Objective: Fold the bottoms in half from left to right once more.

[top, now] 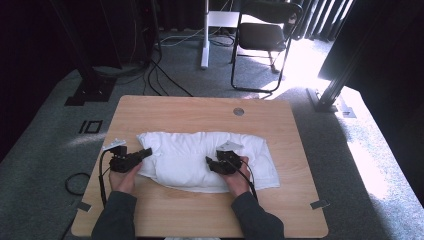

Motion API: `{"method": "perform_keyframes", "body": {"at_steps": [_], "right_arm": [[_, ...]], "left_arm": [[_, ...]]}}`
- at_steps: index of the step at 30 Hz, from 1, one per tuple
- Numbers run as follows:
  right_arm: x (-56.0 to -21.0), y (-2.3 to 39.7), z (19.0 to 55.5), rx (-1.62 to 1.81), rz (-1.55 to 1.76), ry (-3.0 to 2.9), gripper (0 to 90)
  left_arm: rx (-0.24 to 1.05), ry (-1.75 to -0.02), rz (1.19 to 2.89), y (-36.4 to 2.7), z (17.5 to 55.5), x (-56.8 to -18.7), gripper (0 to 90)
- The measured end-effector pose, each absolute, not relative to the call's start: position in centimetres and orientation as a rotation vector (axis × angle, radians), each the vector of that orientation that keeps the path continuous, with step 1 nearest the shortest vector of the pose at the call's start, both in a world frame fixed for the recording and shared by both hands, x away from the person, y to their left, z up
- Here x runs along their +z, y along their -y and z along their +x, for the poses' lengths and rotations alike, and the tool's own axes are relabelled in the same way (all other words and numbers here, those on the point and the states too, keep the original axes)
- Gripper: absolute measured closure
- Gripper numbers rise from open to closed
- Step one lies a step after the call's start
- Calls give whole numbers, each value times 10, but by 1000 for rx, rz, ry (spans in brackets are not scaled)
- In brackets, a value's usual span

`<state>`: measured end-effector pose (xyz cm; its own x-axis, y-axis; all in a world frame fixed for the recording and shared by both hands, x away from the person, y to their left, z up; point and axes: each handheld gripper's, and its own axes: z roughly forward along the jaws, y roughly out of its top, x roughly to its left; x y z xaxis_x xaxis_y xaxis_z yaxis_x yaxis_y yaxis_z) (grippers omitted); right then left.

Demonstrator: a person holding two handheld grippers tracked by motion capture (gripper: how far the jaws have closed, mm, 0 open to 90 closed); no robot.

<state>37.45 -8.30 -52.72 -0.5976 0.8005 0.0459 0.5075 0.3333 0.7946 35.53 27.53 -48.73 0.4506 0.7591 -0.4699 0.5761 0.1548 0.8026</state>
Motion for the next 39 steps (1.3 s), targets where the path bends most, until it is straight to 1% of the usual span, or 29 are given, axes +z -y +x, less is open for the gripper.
{"method": "perform_keyframes", "body": {"at_steps": [1, 5, 10, 14, 18, 20, 22, 26, 28, 30, 33, 35, 37, 39], "right_arm": [[-536, 72, 379, 1090, 1137, -2285, 459], [-542, 56, 378, 1018, 1081, -2285, 463], [-545, 44, 381, 1052, 1142, -2279, 473], [-548, 35, 381, 1100, 1155, -2271, 478], [-548, 17, 380, 1144, 1130, -2297, 478], [-548, 9, 378, 1207, 1095, -2321, 463], [-544, 7, 374, 1225, 1074, -2356, 423], [-520, 30, 364, 1246, 1009, -2345, 357], [-509, 54, 359, 1250, 992, -2270, 353], [-505, 81, 360, 1216, 1044, -2208, 349], [-521, 104, 367, 1183, 1129, -2250, 320], [-537, 102, 370, 1134, 1141, -2291, 298], [-550, 95, 372, 1135, 1172, -2316, 301], [-556, 89, 373, 1143, 1203, -2309, 306]], "left_arm": [[194, -1202, 1514, -275, 356, -481, 873], [193, -1126, 1516, -264, 359, -457, 874], [184, -1045, 1514, -244, 365, -437, 875], [166, -982, 1524, -227, 367, -427, 875], [163, -942, 1555, -210, 369, -422, 874], [174, -935, 1578, -205, 370, -422, 874], [172, -931, 1586, -204, 370, -423, 873], [181, -937, 1584, -209, 369, -422, 873], [187, -939, 1589, -212, 368, -421, 873], [194, -938, 1592, -213, 367, -420, 872], [193, -931, 1598, -209, 369, -419, 872], [193, -922, 1605, -202, 370, -417, 872], [190, -905, 1625, -195, 370, -415, 872], [193, -887, 1645, -188, 370, -413, 872]]}}
